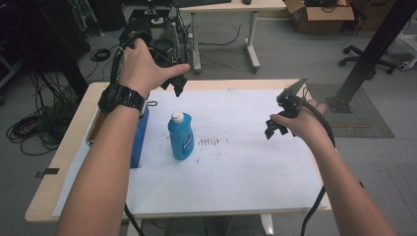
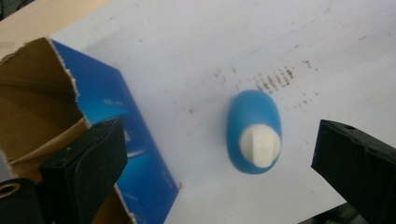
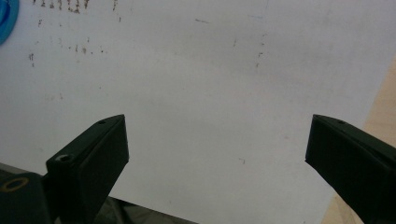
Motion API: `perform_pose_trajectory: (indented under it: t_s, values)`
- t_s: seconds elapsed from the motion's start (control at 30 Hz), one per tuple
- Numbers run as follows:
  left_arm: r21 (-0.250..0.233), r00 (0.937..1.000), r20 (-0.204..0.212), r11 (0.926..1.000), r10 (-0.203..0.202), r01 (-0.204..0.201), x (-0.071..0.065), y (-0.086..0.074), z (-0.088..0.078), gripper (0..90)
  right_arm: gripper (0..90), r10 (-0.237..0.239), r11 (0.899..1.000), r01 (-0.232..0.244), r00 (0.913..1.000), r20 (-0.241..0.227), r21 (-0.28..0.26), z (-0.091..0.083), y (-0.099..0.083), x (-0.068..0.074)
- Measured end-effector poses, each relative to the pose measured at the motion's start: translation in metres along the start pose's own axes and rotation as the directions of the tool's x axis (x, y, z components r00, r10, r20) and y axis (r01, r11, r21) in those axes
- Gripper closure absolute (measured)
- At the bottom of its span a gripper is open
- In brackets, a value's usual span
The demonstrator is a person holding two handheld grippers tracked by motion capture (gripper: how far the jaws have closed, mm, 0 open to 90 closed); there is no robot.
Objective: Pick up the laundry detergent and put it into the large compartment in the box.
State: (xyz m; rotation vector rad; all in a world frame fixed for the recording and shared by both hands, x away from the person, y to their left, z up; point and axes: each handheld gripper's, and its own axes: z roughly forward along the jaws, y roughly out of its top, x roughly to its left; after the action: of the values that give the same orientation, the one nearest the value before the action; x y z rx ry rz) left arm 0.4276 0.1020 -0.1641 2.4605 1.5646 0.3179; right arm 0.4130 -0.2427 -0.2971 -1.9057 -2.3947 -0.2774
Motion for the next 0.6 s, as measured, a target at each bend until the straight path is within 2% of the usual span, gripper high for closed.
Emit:
perform_pose_trajectory:
  t_s: [0.4,0.6]
  values:
    - [0.028,0.9992,0.003,0.9989,0.039,-0.039,-0.023,-0.002,0.018,3.7,6.1,0.001,1.000,-0.001,1.0000,-0.010,-0.002,0.003,-0.002,-0.001]
    - [0.066,0.9990,-0.005,0.9969,0.043,-0.043,-0.030,-0.006,0.032,3.6,6.1,0.002,1.000,-0.002,0.9999,-0.011,0.002,0.007,-0.003,-0.002]
